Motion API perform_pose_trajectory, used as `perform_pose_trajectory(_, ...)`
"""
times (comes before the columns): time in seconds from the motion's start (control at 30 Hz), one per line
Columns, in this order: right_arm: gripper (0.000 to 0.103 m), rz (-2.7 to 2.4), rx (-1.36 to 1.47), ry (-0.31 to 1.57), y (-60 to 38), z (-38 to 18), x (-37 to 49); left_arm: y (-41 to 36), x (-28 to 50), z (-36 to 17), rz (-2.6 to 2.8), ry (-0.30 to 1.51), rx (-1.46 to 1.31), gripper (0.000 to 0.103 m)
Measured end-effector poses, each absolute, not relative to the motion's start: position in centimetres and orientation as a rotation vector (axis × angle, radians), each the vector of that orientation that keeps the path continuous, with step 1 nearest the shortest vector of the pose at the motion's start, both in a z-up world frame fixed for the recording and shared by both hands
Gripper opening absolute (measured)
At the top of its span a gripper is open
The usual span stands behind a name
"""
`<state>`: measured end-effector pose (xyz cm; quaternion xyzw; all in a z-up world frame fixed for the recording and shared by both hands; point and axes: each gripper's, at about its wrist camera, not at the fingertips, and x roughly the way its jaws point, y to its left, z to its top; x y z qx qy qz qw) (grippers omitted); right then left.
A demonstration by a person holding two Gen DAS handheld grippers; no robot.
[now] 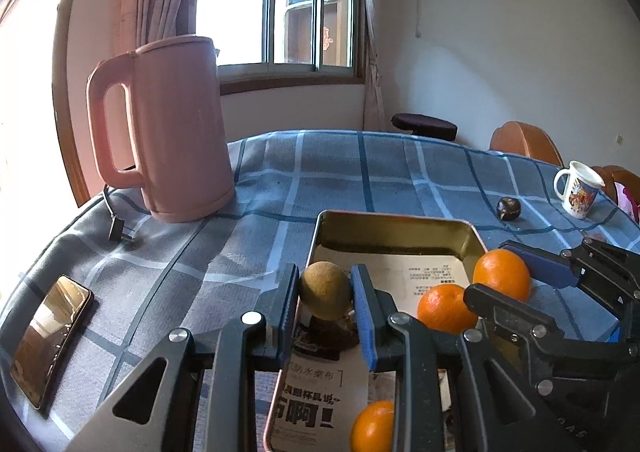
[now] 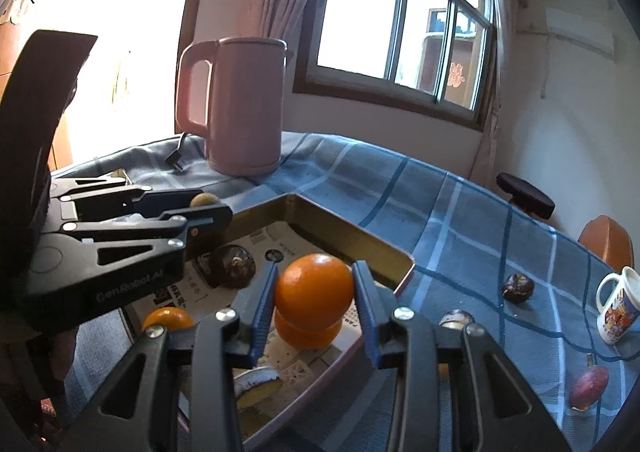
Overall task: Organize fruits
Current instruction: 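Open the right tool to drop the orange while the left tool releases the brown fruit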
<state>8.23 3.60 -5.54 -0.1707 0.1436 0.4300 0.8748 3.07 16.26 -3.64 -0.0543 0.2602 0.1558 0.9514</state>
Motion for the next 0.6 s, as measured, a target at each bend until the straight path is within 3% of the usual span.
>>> perform_pose_trajectory(0.6, 0.042, 0.945, -0.496, 0.369, 6.2, -7.0, 7.7, 15.4, 4.3, -4.4, 0.284, 0.620, -0.036, 0.029)
